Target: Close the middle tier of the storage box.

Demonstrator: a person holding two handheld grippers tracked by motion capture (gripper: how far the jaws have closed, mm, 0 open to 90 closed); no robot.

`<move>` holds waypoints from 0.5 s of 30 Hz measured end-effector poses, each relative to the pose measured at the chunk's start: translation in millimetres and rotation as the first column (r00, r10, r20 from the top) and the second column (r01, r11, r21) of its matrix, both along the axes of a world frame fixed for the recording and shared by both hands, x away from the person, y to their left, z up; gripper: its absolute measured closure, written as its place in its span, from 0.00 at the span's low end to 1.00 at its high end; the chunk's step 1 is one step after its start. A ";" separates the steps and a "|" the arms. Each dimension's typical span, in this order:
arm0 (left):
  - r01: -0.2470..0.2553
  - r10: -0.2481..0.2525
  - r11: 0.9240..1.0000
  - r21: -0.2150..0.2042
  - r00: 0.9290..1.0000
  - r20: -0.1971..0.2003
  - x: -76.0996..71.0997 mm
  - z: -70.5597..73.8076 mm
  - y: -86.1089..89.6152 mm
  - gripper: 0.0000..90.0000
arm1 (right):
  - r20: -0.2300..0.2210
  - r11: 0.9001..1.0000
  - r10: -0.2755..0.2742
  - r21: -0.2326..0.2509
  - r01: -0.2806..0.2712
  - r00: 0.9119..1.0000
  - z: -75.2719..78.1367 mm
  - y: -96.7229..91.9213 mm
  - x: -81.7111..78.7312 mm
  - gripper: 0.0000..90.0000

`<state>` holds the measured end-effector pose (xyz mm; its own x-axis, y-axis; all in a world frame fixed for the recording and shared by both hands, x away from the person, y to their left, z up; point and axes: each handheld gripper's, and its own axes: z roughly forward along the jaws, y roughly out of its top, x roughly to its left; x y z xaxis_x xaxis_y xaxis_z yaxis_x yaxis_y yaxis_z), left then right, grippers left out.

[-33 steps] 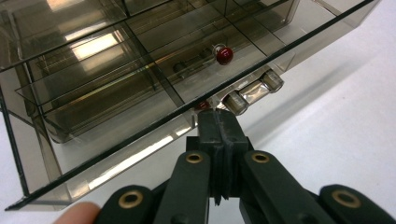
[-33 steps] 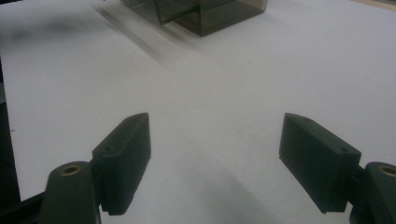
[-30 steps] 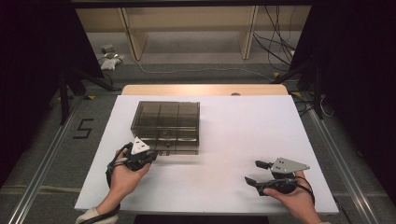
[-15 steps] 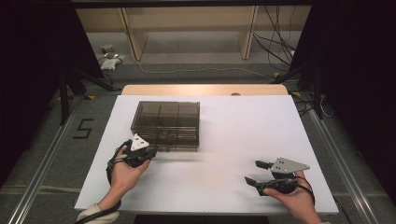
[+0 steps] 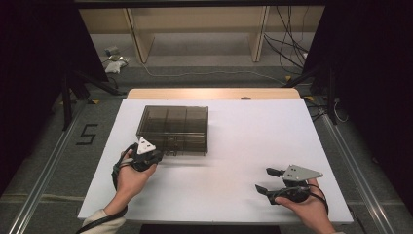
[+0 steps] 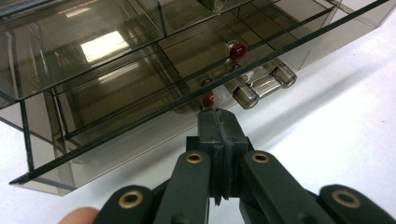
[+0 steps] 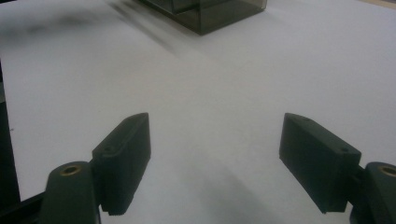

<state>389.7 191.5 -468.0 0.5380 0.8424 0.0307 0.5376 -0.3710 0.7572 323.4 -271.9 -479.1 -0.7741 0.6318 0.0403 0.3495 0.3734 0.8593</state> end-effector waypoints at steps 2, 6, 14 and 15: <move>0.000 0.000 1.000 0.001 1.000 0.000 0.6 -0.1 -0.2 1.00 | 0.002 1.000 0.001 0.000 -0.001 1.000 0.0 0.2 -0.1 0.29; -0.003 0.003 1.000 0.003 1.000 -0.001 1.9 -0.4 -0.4 1.00 | 0.003 1.000 0.001 0.000 -0.001 1.000 0.0 0.2 -0.2 0.29; -0.013 0.013 1.000 0.001 1.000 0.005 7.0 -1.4 0.1 1.00 | 0.002 1.000 0.001 -0.002 -0.001 1.000 0.2 0.1 -0.2 0.29; -0.015 0.015 1.000 0.000 1.000 0.008 8.4 -1.6 0.0 1.00 | 0.003 1.000 0.000 0.000 0.000 1.000 0.0 0.1 -0.2 0.29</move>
